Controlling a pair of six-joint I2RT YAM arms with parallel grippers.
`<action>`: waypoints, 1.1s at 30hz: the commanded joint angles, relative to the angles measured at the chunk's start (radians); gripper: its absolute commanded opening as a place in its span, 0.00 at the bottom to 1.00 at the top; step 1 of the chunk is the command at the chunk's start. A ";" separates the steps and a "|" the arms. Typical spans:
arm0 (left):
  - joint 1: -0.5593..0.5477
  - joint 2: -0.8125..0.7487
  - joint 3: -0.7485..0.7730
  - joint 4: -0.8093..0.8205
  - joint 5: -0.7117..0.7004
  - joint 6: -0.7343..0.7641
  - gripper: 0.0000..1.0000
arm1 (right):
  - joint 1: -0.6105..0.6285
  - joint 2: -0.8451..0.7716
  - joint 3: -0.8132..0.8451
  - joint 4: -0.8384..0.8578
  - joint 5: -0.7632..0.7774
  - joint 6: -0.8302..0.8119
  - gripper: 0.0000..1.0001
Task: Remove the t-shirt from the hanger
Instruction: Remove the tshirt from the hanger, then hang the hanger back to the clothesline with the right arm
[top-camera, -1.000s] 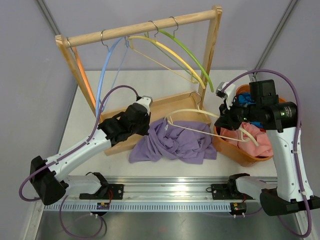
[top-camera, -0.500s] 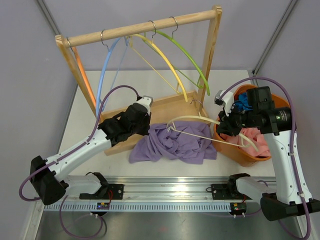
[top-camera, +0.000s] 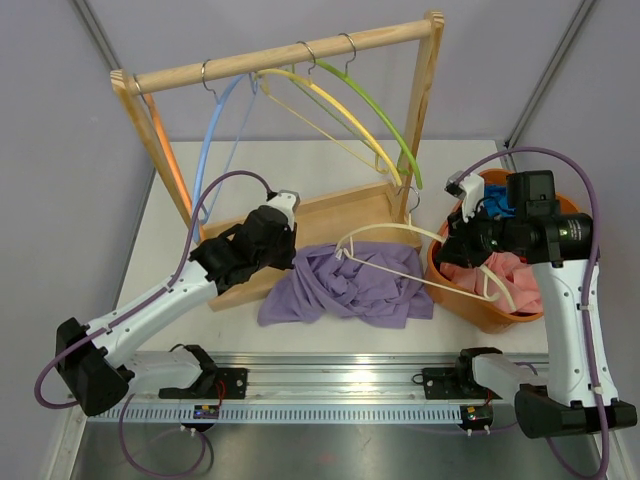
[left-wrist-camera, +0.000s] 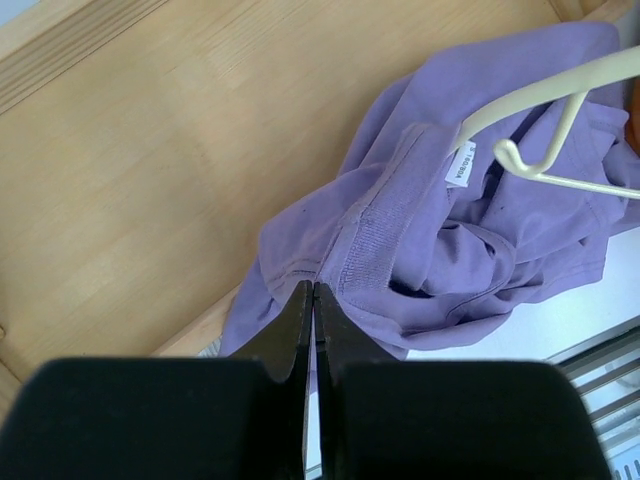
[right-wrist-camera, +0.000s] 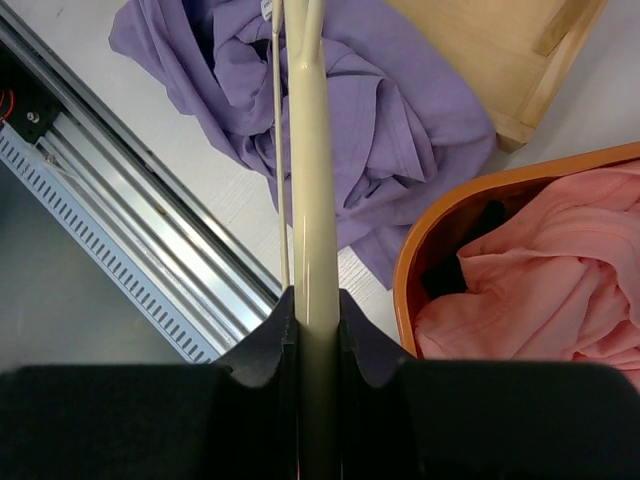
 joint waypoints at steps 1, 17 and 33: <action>0.008 -0.020 0.002 0.056 0.020 0.008 0.00 | -0.035 0.005 0.077 -0.259 -0.001 0.039 0.00; 0.009 -0.008 0.031 0.063 0.058 0.032 0.21 | -0.192 0.249 0.241 -0.227 -0.149 -0.020 0.00; 0.011 -0.074 0.016 0.098 0.188 0.106 0.87 | -0.192 0.376 0.687 -0.011 -0.114 -0.077 0.00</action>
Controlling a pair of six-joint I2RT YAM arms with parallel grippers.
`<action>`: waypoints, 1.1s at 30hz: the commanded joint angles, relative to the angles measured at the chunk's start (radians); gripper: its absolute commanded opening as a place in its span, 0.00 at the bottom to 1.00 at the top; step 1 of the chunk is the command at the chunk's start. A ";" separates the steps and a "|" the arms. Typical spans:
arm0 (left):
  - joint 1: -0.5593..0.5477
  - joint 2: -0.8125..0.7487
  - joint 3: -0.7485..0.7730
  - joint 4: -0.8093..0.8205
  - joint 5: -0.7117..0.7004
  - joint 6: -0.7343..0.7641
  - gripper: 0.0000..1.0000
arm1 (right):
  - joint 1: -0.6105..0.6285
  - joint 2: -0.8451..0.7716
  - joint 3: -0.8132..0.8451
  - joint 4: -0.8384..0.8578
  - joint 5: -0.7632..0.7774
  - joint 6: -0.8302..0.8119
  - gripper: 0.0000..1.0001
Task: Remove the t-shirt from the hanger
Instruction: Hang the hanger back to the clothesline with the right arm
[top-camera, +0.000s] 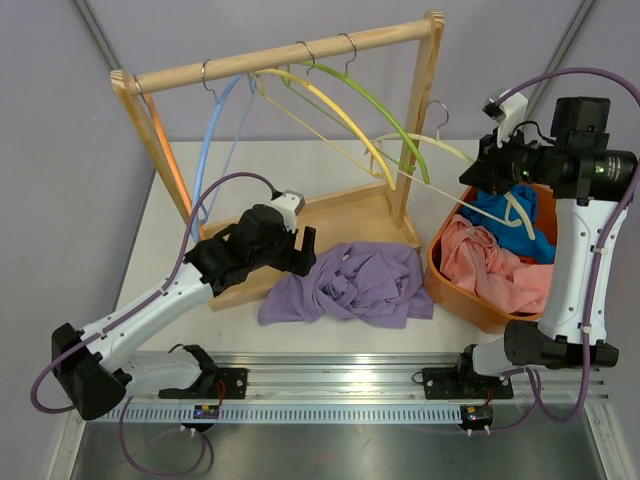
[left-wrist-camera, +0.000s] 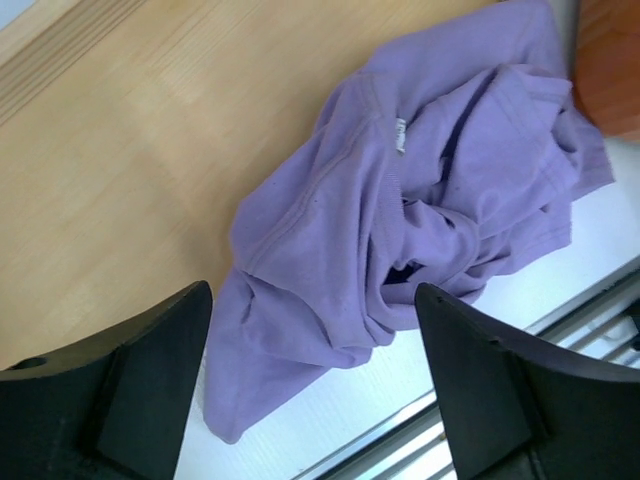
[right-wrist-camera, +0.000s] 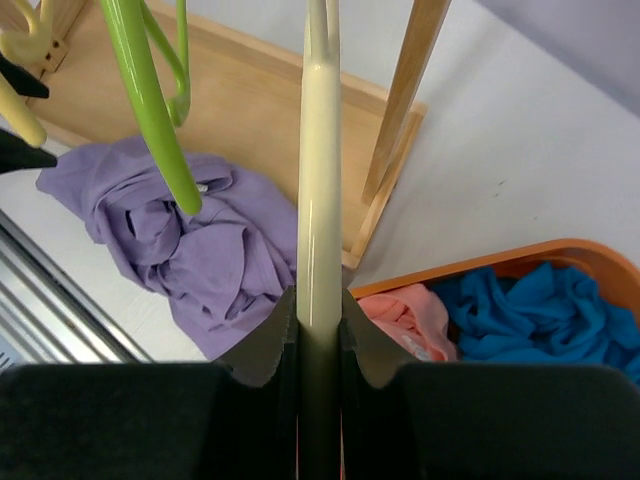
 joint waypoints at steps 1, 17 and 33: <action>0.007 -0.056 0.013 0.084 0.085 0.034 0.89 | 0.005 0.041 0.137 0.000 -0.018 0.015 0.00; 0.005 -0.160 -0.021 0.092 0.231 0.058 0.99 | 0.258 0.304 0.545 0.219 0.236 0.288 0.00; 0.005 -0.194 -0.061 0.098 0.234 0.047 0.99 | 0.275 0.345 0.597 0.369 0.250 0.400 0.00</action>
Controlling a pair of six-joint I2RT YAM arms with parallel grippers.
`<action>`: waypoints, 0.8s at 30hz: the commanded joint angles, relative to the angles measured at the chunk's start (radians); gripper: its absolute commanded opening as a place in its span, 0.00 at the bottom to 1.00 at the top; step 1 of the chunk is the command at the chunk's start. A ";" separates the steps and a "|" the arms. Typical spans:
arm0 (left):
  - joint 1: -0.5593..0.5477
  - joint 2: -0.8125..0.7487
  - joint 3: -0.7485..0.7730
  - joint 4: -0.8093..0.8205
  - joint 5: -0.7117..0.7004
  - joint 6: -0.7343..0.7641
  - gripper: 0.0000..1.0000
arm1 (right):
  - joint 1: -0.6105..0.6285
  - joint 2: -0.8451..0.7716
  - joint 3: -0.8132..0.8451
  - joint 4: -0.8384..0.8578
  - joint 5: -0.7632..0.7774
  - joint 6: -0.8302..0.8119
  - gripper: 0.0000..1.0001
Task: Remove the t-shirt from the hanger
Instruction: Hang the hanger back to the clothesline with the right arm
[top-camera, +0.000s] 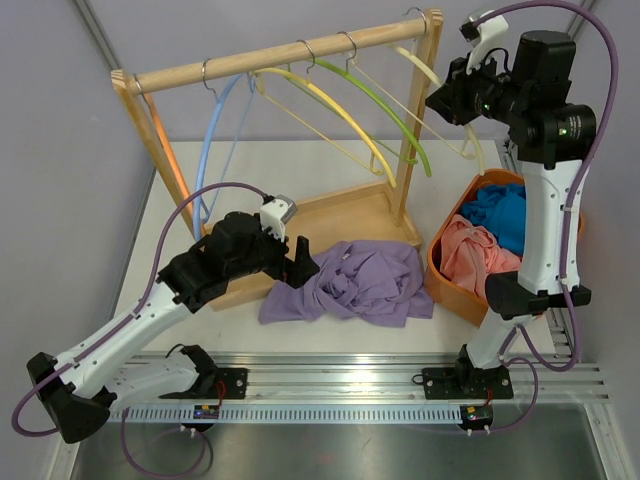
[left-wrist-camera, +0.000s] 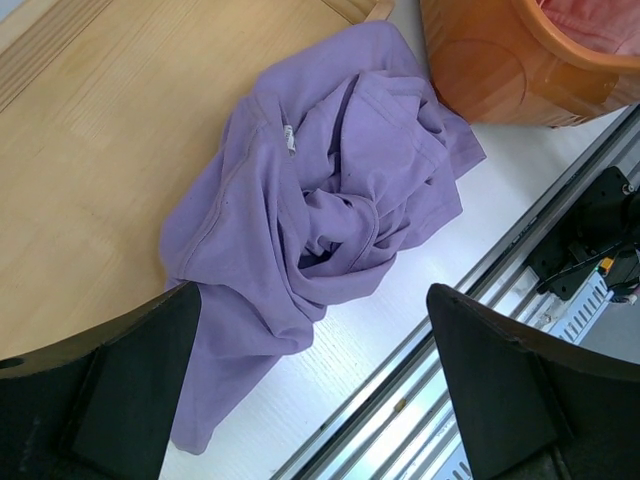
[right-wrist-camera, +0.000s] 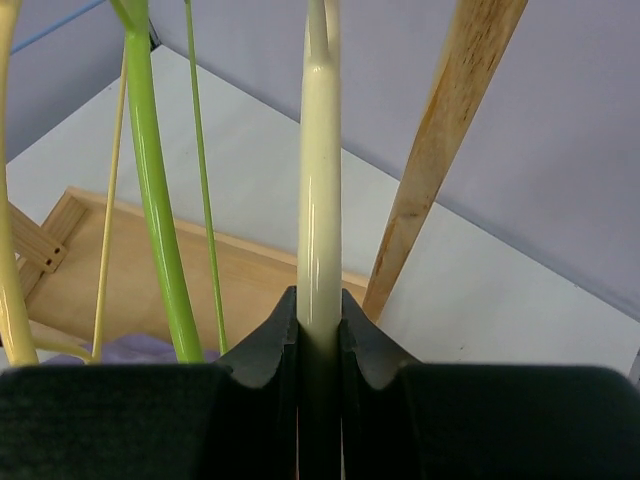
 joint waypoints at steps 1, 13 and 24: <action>0.005 -0.022 -0.024 0.059 0.033 -0.001 0.99 | 0.008 0.008 0.047 0.112 0.027 0.045 0.00; -0.084 0.085 -0.002 0.058 0.019 0.056 0.99 | 0.010 0.045 -0.019 0.058 0.021 0.019 0.04; -0.192 0.269 0.002 0.094 -0.240 0.136 0.99 | 0.005 -0.084 -0.103 0.028 0.022 -0.131 0.94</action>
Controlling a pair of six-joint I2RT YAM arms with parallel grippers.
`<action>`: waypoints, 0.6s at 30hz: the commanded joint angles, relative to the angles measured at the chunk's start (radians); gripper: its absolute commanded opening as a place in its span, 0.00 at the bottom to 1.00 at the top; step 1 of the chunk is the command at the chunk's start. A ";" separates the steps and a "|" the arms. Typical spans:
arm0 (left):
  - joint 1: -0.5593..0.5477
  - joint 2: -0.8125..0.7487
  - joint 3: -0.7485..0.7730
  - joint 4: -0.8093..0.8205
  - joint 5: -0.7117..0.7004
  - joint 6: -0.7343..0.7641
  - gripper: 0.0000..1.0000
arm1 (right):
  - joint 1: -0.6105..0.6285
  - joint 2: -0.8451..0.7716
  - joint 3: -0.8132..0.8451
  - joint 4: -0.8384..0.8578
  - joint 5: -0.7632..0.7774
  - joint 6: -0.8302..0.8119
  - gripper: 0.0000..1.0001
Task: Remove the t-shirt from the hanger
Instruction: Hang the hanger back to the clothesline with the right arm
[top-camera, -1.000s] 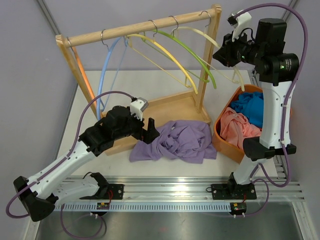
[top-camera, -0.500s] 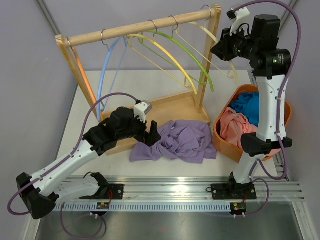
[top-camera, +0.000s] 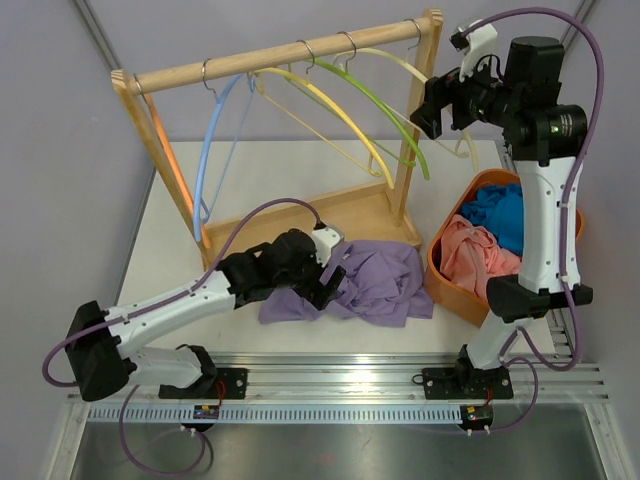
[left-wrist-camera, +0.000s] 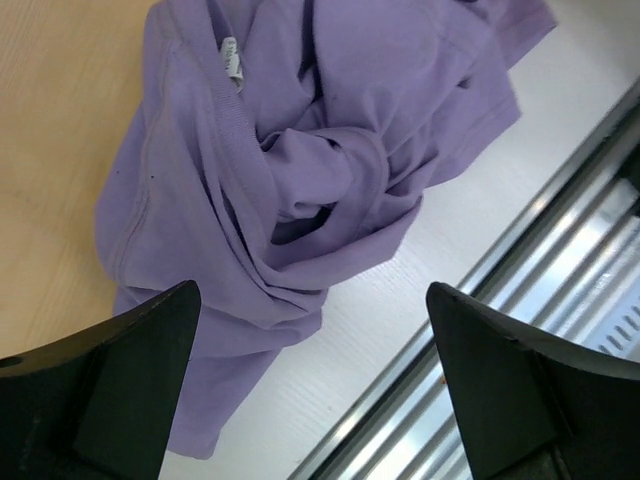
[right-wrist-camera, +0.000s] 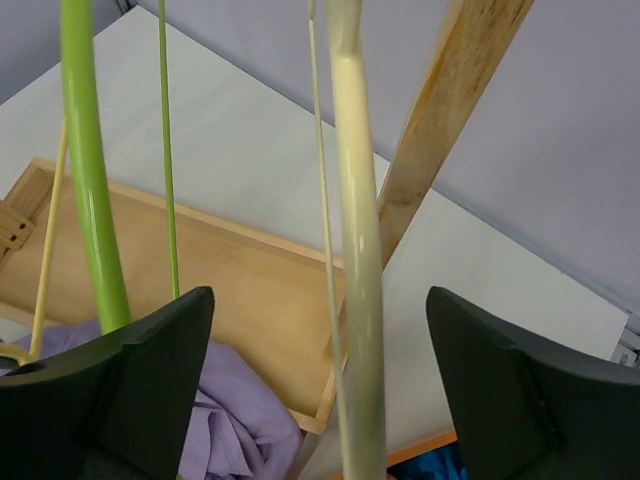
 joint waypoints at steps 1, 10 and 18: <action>-0.009 0.064 0.027 0.076 -0.153 0.038 0.99 | -0.005 -0.128 -0.064 0.001 0.014 -0.105 0.99; -0.020 0.358 0.093 0.128 -0.268 -0.019 0.87 | -0.217 -0.415 -0.523 0.050 -0.181 -0.246 0.99; -0.049 0.275 0.035 0.231 -0.241 0.024 0.00 | -0.215 -0.636 -0.877 -0.106 -0.386 -0.497 0.99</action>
